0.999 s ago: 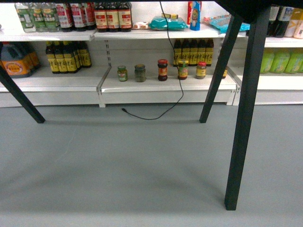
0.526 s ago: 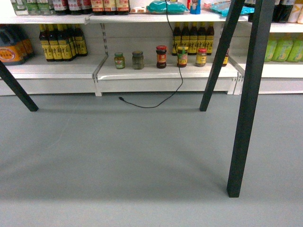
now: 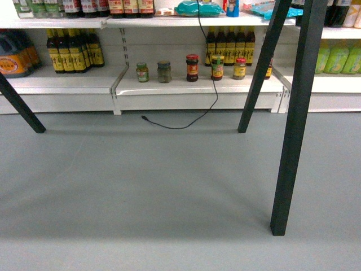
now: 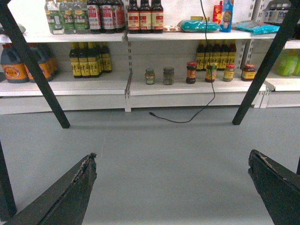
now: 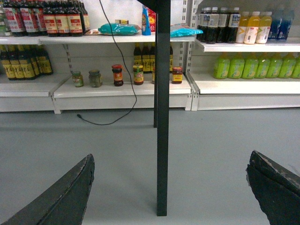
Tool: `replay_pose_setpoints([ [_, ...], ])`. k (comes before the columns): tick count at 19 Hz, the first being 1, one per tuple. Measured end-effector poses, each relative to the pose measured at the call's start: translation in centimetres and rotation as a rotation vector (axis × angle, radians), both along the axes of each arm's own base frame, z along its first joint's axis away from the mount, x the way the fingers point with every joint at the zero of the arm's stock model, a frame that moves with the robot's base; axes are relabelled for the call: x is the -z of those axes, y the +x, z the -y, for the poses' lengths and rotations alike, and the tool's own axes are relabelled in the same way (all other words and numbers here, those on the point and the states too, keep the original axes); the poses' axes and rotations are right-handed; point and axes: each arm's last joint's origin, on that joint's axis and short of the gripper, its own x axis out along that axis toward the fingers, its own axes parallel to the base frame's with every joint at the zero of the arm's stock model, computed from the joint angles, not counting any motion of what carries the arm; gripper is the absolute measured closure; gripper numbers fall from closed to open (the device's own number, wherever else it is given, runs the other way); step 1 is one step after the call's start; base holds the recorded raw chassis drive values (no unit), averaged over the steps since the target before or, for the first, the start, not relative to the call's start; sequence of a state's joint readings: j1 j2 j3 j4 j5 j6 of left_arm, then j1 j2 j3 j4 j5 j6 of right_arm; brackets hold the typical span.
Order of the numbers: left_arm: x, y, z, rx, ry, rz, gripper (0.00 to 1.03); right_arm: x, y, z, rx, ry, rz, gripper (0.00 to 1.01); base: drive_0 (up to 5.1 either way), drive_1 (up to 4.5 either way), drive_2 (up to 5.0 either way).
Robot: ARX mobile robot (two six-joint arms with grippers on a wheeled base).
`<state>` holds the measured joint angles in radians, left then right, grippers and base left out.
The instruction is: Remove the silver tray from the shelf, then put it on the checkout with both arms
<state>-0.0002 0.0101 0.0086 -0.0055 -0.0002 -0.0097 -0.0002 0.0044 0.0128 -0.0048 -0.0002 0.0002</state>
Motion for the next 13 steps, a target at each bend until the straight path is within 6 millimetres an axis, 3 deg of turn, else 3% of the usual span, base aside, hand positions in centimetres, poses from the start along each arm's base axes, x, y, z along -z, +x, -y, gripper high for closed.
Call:
replay_pose_setpoints([
  [13,0.00,0.00,0.00,0.000,0.000,0.000,0.05,0.00,0.00,0.00,0.000,0.000,0.000,0.03,0.0,0.00,0.0],
])
